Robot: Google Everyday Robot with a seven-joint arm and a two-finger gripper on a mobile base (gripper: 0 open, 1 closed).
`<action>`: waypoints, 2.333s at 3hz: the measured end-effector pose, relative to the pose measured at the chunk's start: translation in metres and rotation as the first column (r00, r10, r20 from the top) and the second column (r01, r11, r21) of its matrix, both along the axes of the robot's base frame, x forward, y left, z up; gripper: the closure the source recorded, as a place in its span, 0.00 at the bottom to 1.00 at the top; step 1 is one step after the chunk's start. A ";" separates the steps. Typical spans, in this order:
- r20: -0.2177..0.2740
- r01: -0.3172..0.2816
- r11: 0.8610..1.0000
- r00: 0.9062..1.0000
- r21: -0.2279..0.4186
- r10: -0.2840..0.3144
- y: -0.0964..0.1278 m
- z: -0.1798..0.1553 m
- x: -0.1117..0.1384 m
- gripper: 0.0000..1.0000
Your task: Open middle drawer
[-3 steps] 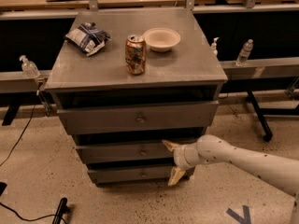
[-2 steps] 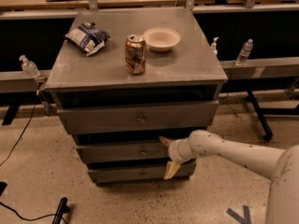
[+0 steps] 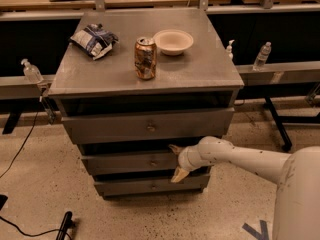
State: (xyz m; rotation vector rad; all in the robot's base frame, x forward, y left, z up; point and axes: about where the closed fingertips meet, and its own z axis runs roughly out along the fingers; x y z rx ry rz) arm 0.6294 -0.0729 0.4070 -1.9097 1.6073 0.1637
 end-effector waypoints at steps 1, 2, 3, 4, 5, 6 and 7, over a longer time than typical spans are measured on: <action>-0.029 -0.026 1.000 0.999 0.008 0.026 0.004 -0.002 -0.017 0.27; -0.095 -0.077 0.997 0.992 0.021 0.078 0.014 -0.006 -0.050 0.32; -0.096 -0.077 0.997 0.992 0.021 0.078 0.014 -0.002 -0.050 0.34; -0.096 -0.077 0.997 0.992 0.021 0.078 0.014 -0.002 -0.050 0.36; -0.096 -0.077 0.997 0.992 0.021 0.079 0.014 0.001 -0.050 0.35; -0.096 -0.077 0.997 0.992 0.021 0.079 0.014 0.003 -0.050 0.32; -0.096 -0.077 0.997 0.992 0.021 0.079 0.014 0.003 -0.050 0.21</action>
Offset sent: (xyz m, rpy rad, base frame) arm -0.1180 0.0287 -0.0106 0.0304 0.2355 0.1796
